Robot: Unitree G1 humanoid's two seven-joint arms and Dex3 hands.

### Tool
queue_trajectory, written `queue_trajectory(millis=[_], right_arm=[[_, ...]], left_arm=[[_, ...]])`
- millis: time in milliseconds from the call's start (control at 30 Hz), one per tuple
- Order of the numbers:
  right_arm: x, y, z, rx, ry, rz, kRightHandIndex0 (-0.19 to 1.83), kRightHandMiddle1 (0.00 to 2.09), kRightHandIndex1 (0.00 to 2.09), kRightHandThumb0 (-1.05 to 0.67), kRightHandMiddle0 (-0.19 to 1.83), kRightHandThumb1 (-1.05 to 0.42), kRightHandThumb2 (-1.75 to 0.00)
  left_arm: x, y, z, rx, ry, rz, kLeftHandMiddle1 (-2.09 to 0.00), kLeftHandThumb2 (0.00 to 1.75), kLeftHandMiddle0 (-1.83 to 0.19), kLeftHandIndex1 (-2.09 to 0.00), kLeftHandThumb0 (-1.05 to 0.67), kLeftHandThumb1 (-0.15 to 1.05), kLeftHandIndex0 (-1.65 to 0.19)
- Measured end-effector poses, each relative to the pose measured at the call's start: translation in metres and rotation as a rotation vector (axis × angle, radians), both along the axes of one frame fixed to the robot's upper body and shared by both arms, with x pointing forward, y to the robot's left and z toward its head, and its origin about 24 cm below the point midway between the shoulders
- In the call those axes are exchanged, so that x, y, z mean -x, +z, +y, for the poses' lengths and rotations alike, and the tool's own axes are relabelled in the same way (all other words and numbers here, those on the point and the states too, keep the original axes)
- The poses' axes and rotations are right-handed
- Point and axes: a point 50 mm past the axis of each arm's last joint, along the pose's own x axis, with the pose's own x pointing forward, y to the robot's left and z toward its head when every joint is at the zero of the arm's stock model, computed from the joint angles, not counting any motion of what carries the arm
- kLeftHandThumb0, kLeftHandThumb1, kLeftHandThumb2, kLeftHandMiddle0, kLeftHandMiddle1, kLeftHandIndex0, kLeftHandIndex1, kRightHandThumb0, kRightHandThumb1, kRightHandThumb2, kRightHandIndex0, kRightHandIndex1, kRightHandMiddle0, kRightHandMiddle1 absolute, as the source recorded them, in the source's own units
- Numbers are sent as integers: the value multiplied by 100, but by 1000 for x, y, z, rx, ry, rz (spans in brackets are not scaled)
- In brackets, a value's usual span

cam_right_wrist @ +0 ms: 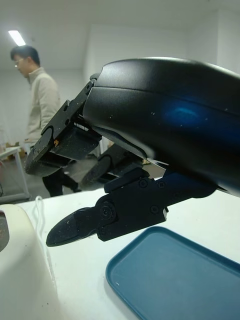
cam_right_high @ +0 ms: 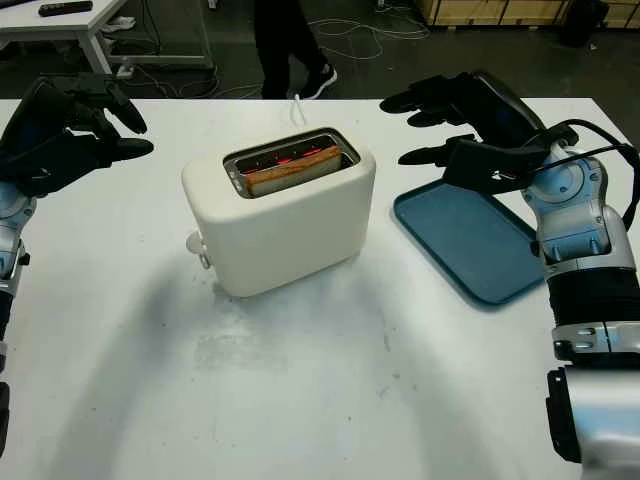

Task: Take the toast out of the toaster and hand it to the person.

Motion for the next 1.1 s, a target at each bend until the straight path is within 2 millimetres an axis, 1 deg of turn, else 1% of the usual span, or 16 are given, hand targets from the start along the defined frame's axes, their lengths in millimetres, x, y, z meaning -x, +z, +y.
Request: queue_trajectory(millis=[133, 533, 1100], right_arm=[[0, 0, 0, -1, 1, 0, 88, 0, 1, -41, 81, -73, 0], [0, -1, 2, -8, 0, 5, 86, 0, 0, -37, 79, -74, 0], [0, -1, 2, -14, -8, 15, 86, 0, 1, -40, 79, -75, 0]], left_arm=[[0, 0, 0, 1, 1, 1, -125, 0, -92, -128, -105, 82, -80], [0, -1, -1, 0, -5, -3, -125, 1, -94, -129, -105, 83, -81], [-1, -2, -3, 8, -11, -1, -126, 0, -94, -129, -105, 82, -81]])
